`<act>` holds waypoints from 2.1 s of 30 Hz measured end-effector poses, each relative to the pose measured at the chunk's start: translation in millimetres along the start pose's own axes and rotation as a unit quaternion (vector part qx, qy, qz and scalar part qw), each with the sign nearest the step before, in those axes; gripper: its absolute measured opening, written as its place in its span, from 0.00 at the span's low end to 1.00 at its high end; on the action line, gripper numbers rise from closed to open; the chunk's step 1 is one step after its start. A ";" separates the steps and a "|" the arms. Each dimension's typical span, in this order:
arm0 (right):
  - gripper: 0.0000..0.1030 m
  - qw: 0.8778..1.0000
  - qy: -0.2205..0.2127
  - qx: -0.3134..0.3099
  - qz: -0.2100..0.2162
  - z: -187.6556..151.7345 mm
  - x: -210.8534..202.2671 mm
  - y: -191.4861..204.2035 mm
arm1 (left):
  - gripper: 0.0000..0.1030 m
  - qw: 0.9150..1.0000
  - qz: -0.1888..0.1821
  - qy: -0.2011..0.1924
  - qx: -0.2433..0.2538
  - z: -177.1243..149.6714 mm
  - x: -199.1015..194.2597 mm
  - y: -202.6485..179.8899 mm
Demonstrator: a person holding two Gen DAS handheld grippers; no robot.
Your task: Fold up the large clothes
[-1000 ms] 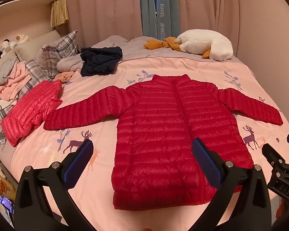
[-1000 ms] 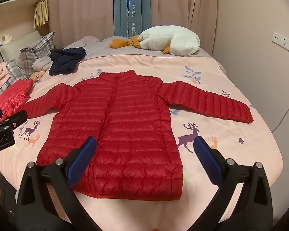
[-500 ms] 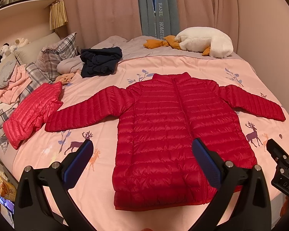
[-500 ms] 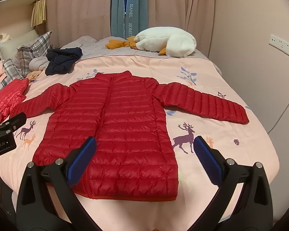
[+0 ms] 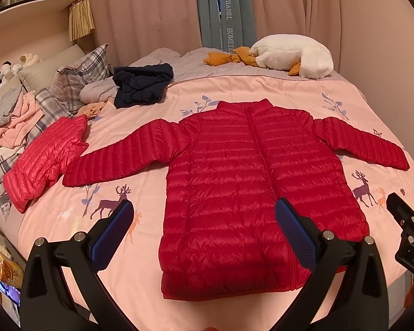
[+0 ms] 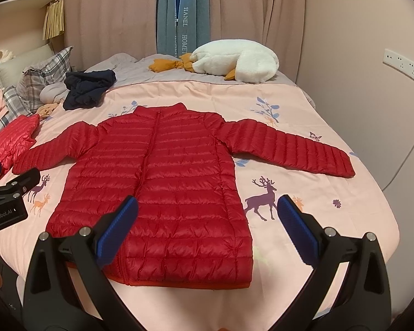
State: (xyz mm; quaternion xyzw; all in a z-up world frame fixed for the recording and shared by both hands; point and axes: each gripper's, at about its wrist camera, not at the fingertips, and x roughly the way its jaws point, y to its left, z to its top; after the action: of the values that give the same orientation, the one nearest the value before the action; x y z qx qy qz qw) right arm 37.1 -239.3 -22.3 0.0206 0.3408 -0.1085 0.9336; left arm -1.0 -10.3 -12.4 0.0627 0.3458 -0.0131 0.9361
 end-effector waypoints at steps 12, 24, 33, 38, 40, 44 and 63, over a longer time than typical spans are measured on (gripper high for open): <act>0.98 1.000 0.000 0.001 0.001 -0.6 -0.3 0.7 | 0.99 1.000 -0.001 0.002 0.003 -1.7 0.1 -0.9; 0.98 1.000 0.000 0.001 0.000 -0.9 -0.3 1.0 | 0.99 1.000 -0.001 0.003 0.004 -1.7 0.2 -1.0; 0.98 1.000 0.000 0.001 0.000 -1.6 -0.1 1.0 | 0.99 1.000 0.000 0.006 0.007 -1.8 2.5 -2.7; 0.98 1.000 0.000 0.001 -0.001 -2.0 0.2 1.8 | 0.99 1.000 0.000 0.007 0.008 -1.5 4.0 -2.8; 0.98 1.000 0.000 0.001 0.000 -2.1 0.3 1.5 | 0.99 1.000 0.000 0.008 0.009 -1.0 5.4 -3.0; 0.98 1.000 0.001 0.001 0.000 -2.6 1.5 1.5 | 0.99 1.000 -0.003 0.011 0.008 -0.5 11.4 -2.5; 0.98 0.933 -0.058 0.206 0.288 -10.5 41.8 -59.7 | 0.99 0.935 -0.164 0.067 -0.307 -19.0 159.1 158.6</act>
State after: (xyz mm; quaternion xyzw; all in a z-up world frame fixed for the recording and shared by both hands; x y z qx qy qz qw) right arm 48.7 -304.2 -55.0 0.3035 0.2353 0.0961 0.9183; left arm 118.4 152.4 -112.8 -0.2850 0.4002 -0.0554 0.8692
